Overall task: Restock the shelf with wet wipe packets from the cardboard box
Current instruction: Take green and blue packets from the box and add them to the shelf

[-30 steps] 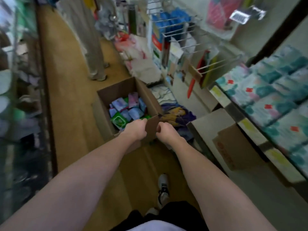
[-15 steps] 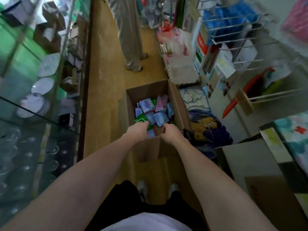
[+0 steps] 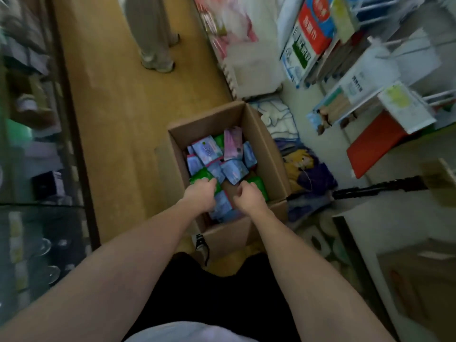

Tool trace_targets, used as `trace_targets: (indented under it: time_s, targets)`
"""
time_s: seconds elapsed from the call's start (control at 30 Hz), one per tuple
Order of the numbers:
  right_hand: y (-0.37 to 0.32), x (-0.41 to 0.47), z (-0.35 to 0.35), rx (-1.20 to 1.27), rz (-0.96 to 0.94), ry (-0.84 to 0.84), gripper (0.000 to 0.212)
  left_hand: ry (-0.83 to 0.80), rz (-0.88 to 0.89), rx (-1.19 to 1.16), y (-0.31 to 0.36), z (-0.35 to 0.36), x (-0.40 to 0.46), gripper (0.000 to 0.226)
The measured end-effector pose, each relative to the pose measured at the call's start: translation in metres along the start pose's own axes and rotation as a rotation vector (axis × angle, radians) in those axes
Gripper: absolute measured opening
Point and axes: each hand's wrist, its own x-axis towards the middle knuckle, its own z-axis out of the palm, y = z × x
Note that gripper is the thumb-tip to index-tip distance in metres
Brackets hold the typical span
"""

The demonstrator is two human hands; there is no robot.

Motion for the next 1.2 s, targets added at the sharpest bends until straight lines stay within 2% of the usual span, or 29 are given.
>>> trace_targets:
  time_s: [0.07,0.17,0.33,0.47,0.53,0.63,0.77,0.83,0.93,1.03,1.13,1.2]
  targets:
    - [-0.005,0.015,0.014,0.042,0.054,0.017,0.042,-0.021,0.048,0.065,-0.01,0.006,0.015,0.05]
    - [-0.004,0.031,0.033,0.077,0.101,-0.012,0.03,-0.066,0.105,0.184,-0.019,0.015,0.036,0.06]
    - [0.009,0.063,0.06,0.076,0.186,-0.053,0.031,-0.138,0.113,0.264,-0.032,0.032,0.081,0.059]
    - [0.015,0.094,0.077,0.046,0.226,-0.068,0.04,-0.196,0.13,0.345,-0.042,0.036,0.121,0.081]
    - [0.018,0.107,0.085,0.062,0.235,-0.057,0.04,-0.223,0.119,0.386,-0.047,0.039,0.142,0.084]
    - [0.021,0.12,0.097,0.109,0.217,-0.086,0.041,-0.286,0.057,0.433,-0.051,0.045,0.162,0.082]
    - [0.029,0.129,0.103,0.136,0.193,-0.115,0.037,-0.209,0.06,0.628,-0.043,0.057,0.174,0.064]
    - [0.034,0.131,0.099,0.114,0.202,-0.114,0.035,-0.225,0.067,0.692,-0.035,0.055,0.18,0.057]
    - [0.038,0.134,0.088,0.12,0.217,-0.121,0.04,-0.247,0.108,0.757,-0.028,0.051,0.179,0.058]
    - [0.037,0.132,0.074,0.164,0.218,-0.128,0.045,-0.261,0.091,0.604,-0.028,0.046,0.164,0.059]
    - [0.033,0.121,0.054,0.151,0.197,-0.127,0.039,-0.268,0.047,0.347,-0.02,0.023,0.146,0.055]
    - [0.027,0.109,0.038,0.15,0.178,-0.102,0.039,-0.287,0.067,0.264,-0.007,0.001,0.137,0.049]
